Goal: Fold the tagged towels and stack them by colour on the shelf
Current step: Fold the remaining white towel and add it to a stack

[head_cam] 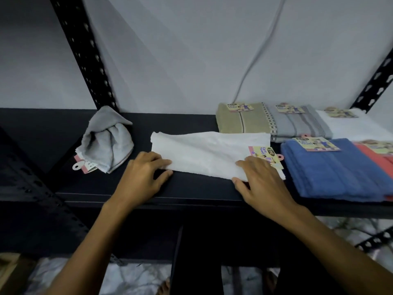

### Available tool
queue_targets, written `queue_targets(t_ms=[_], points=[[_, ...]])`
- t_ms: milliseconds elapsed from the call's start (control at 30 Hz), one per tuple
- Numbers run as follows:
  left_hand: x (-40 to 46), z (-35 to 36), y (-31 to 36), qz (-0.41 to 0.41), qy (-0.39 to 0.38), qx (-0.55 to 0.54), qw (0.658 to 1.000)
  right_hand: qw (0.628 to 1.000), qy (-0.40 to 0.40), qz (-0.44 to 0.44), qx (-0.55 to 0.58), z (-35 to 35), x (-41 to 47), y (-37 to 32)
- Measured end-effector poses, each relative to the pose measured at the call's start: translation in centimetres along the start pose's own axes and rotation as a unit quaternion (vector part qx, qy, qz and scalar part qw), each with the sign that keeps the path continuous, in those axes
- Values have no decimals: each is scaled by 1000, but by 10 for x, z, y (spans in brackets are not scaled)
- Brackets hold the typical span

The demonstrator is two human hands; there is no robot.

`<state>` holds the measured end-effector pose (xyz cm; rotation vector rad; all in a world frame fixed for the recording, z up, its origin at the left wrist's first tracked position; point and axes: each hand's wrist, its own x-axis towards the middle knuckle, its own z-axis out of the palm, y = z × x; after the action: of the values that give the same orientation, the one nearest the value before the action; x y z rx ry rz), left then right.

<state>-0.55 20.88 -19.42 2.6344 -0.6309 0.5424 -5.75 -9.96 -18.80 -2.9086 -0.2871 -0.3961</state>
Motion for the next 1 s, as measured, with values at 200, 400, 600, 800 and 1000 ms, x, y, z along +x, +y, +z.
queue_targets(t_ms=[200, 400, 600, 800, 1000], points=[[-26, -5, 4, -44, 63, -14, 997, 999, -28, -21, -12, -4, -12, 5], [-39, -8, 20, -111, 123, 1, 986, 995, -51, -79, -37, -13, -18, 10], [-36, -16, 22, -123, 27, 23, 992, 990, -20, -141, -23, -9, -16, 20], [-47, -38, 3, -118, -10, 57, 991, 976, -80, -190, 77, -9, -9, 7], [-37, -58, -6, -60, 42, 119, 990, 951, -179, -204, 147, -6, 28, -29]])
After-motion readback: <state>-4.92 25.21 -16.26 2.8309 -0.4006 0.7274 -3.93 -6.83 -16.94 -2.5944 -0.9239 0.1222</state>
